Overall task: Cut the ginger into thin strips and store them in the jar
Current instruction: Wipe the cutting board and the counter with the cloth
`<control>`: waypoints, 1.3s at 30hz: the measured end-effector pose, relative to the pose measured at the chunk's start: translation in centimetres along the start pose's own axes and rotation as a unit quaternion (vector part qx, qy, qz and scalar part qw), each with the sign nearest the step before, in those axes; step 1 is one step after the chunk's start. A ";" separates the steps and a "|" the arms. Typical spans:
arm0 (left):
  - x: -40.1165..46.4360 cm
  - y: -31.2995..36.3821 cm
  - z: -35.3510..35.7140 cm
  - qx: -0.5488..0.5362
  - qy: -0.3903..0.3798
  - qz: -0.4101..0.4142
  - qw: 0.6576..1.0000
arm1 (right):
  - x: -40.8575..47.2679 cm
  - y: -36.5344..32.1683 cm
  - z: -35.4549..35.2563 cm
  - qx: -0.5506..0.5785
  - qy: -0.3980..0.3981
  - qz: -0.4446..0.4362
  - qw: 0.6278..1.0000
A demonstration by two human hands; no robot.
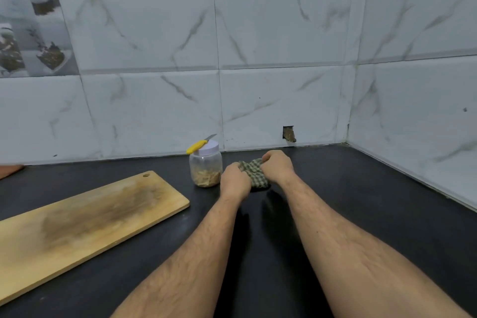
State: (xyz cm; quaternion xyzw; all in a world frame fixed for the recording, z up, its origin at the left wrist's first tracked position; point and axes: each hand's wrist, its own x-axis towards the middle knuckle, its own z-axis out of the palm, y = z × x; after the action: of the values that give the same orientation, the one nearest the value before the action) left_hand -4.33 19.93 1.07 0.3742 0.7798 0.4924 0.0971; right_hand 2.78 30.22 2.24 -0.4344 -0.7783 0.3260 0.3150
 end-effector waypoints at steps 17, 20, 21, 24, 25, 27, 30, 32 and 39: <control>-12.0 -9.3 -21.3 0.201 0.110 -0.032 0.973 | -16.3 -10.6 10.3 0.010 -0.137 -0.127 0.982; -12.1 -11.6 -24.2 0.243 0.132 -0.063 0.959 | -16.0 -12.1 12.3 -0.052 -0.132 -0.133 0.981; -12.0 -12.5 -25.1 0.257 0.141 -0.074 0.953 | -15.6 -12.5 13.0 -0.080 -0.132 -0.135 0.979; -11.2 -15.0 -27.4 0.306 0.177 -0.111 0.929 | -14.1 -13.3 14.7 -0.156 -0.147 -0.128 0.968; -11.1 -15.7 -28.0 0.331 0.189 -0.125 0.916 | -13.7 -13.3 15.0 -0.177 -0.151 -0.120 0.965; -10.6 -17.1 -28.9 0.377 0.199 -0.174 0.888 | -12.9 -13.3 15.7 -0.207 -0.158 -0.107 0.959; -9.4 -19.0 -29.5 0.357 0.190 -0.273 0.873 | -12.0 -13.5 16.8 -0.217 -0.178 -0.084 0.956; -8.8 -19.7 -29.4 0.339 0.176 -0.294 0.876 | -11.9 -13.5 17.0 -0.219 -0.184 -0.070 0.955; -10.5 -19.4 -28.9 0.364 0.144 -0.271 0.879 | -14.2 -12.3 15.1 -0.230 -0.172 -0.040 0.957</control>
State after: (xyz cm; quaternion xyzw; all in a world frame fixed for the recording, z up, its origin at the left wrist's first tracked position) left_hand -21.45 -11.82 -3.14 0.0819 0.9804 0.1769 -0.0298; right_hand -8.69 9.10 0.05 -0.4012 -0.8914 0.1950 0.0801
